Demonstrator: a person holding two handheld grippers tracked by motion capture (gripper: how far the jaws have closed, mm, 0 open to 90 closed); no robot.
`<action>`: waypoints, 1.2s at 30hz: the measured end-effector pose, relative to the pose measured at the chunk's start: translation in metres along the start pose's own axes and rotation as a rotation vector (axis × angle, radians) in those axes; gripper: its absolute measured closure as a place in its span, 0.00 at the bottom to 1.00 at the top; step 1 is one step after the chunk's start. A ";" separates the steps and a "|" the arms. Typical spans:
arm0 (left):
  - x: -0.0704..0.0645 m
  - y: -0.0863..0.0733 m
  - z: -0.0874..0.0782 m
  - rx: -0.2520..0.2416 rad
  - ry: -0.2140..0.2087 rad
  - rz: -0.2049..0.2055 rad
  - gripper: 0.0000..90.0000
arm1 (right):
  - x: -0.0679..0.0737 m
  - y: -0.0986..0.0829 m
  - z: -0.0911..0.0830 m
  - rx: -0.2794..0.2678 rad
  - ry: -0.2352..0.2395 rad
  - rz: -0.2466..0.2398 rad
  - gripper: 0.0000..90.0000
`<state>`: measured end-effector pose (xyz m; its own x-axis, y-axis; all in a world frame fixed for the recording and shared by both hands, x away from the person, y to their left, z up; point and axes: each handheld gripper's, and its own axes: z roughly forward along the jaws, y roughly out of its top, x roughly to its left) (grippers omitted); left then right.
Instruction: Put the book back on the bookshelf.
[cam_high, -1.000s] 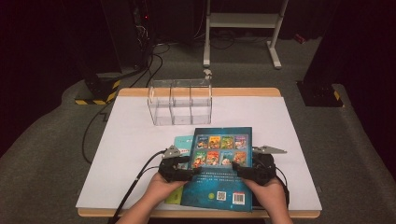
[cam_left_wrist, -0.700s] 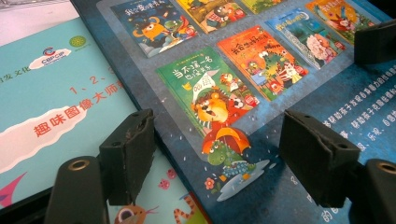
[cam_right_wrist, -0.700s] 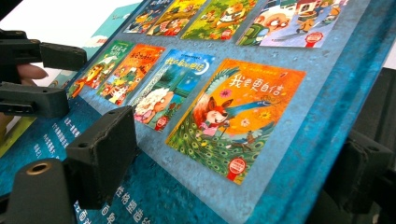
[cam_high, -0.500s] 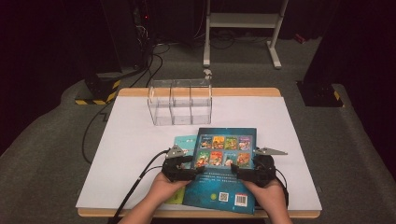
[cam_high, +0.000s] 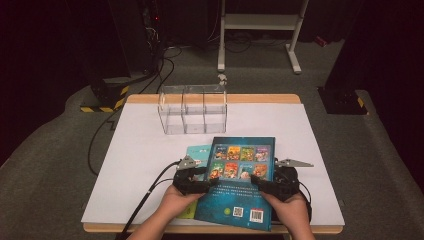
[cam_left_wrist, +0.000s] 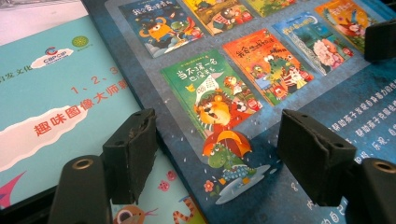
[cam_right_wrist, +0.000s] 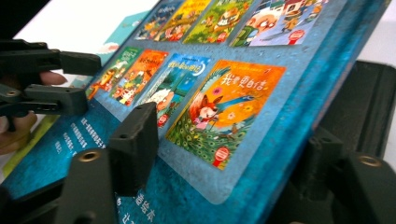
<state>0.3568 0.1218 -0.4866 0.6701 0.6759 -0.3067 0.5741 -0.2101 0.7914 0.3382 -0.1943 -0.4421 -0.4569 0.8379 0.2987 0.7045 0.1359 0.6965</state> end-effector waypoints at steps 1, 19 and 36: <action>0.001 0.000 0.000 0.000 -0.003 -0.004 0.33 | 0.001 0.001 -0.002 -0.002 -0.001 -0.007 0.40; 0.008 0.001 -0.002 0.009 -0.012 -0.034 0.25 | 0.011 0.005 -0.007 -0.037 -0.016 -0.072 0.46; 0.022 -0.001 -0.006 -0.015 -0.085 -0.129 0.16 | 0.023 0.010 -0.013 -0.090 -0.032 -0.168 0.46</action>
<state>0.3678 0.1408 -0.4910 0.6289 0.6340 -0.4499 0.6517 -0.1143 0.7498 0.3278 -0.1800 -0.4198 -0.5458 0.8237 0.1536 0.5678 0.2287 0.7908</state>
